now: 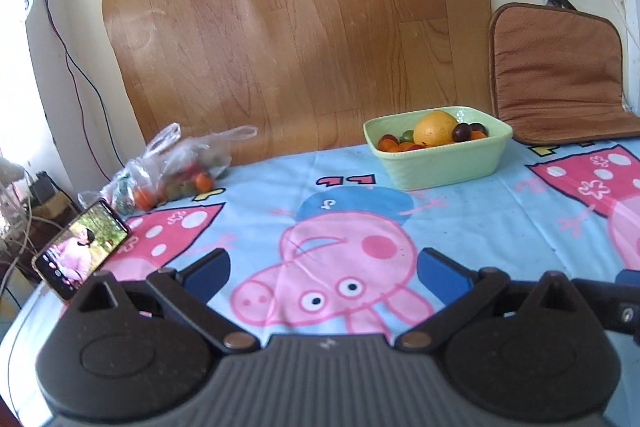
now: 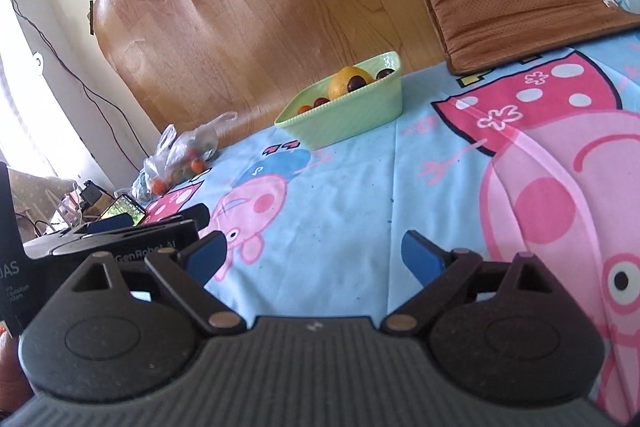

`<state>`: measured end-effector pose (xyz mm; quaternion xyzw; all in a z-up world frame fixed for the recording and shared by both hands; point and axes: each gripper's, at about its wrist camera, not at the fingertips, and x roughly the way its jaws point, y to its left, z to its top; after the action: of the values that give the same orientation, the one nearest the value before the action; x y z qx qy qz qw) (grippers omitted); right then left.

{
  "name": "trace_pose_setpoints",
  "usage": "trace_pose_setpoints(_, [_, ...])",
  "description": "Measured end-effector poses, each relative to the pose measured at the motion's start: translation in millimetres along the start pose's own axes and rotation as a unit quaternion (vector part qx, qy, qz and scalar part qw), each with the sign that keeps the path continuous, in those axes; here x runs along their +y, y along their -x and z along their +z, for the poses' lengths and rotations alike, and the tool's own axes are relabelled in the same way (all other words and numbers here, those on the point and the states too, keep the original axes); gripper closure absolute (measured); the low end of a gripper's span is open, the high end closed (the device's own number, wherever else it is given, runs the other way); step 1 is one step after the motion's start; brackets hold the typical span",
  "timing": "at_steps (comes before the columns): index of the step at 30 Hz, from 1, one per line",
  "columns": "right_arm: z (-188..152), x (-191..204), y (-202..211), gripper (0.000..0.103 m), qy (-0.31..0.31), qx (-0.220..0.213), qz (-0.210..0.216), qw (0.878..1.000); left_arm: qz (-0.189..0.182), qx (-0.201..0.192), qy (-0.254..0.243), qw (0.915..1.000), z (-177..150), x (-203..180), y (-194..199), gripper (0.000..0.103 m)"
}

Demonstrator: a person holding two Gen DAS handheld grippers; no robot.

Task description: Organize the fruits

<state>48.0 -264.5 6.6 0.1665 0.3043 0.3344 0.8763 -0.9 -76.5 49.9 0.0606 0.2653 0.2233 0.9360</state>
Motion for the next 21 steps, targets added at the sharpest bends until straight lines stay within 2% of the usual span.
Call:
trace_pose_setpoints(11, [-2.9, -3.7, -3.2, 0.007, -0.004, 0.004, 0.001, 1.000, 0.016, 0.002, -0.012, 0.9998, -5.9, -4.1, -6.5, 0.000])
trace_pose_setpoints(21, [-5.5, -10.0, -4.0, 0.007, -0.011, 0.002, -0.002, 1.000, 0.001, 0.024, -0.020, 0.9995, -11.7, -13.0, -15.0, 0.000])
